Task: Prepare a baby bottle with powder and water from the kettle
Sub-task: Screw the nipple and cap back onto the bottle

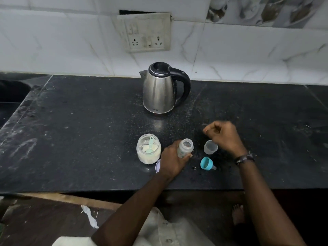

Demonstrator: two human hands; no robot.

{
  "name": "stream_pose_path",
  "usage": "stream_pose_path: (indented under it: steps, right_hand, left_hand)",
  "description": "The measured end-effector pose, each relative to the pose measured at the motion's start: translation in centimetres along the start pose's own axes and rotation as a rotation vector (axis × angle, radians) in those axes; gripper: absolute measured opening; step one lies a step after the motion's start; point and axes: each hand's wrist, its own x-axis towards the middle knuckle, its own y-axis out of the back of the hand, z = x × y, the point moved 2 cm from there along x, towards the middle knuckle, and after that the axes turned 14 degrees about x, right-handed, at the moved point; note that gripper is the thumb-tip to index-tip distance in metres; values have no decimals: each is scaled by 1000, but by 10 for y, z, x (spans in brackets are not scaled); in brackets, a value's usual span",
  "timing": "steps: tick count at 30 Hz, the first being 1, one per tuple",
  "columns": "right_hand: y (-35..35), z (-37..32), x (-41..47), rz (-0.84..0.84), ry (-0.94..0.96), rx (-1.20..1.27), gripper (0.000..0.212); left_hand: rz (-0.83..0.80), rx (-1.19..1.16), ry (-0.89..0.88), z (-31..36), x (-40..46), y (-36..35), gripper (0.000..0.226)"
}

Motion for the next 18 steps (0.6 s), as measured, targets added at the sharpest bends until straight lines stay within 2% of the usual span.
stream_pose_path:
  steps: [1,4,7,11,15,18]
  right_hand:
    - [-3,4,-13,-52,-44,-115,8]
    - [-13,15,-44,-124,-158,-524,31]
    - [-24,25,-61,-148,-202,-687,53]
    - [-35,41,-72,-104,-215,-719,64]
    - [-43,49,-80,6,-183,-643,51]
    - [-45,52,-87,51,-174,-525,52]
  left_hand:
    - [0,1,2,0,0,0,54]
    - [-9,-15,10,-1,0,0,53]
    - [-25,-19,6,-2,1,0,53]
    - [-14,-10,-11,-3,1,-1,52]
    - [-10,1,-15,-3,1,-1,51]
    - [-5,12,-13,-4,1,-1,51]
